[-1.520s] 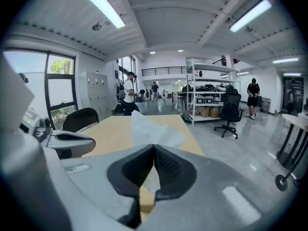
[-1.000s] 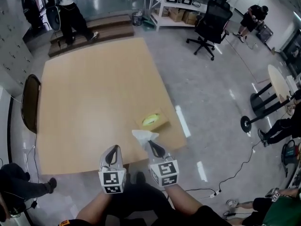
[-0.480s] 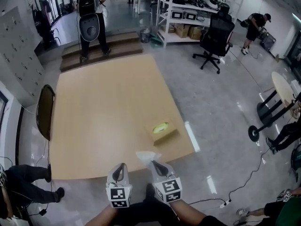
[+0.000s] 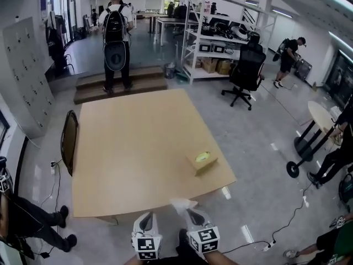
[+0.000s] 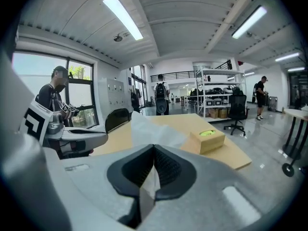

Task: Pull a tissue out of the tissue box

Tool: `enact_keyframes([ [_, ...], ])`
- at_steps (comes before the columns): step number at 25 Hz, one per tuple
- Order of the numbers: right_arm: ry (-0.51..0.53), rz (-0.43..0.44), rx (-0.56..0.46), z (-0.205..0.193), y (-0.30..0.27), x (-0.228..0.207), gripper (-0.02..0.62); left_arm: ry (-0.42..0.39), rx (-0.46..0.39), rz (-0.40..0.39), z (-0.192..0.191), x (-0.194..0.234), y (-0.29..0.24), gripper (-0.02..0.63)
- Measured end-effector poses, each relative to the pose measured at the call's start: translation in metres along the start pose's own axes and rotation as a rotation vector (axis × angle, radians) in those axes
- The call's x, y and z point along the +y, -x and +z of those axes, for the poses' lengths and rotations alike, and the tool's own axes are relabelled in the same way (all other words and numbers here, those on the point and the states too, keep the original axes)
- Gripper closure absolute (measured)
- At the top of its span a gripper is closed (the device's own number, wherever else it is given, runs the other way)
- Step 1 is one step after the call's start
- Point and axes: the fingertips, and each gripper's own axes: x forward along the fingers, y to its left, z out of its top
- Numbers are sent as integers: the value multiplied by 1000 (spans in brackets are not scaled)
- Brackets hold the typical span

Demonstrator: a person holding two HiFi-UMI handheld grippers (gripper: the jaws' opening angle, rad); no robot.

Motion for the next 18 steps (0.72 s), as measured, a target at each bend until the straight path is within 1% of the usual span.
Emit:
enact_keyframes([
  [5,0,-11,9,-19,27,49,600,10,0,-14,-17,15,48,588],
  [9,6,-14,7,-21,44,74,600,24,-7,-24,-22,17,75,588],
  [13,9,-28,3,-24,65,79,600,35,-12,-33,-25,8,93,588],
  [18,-2,-29,-12,-29,83,76,600,23,-24,-24,-26,-3,105,588],
])
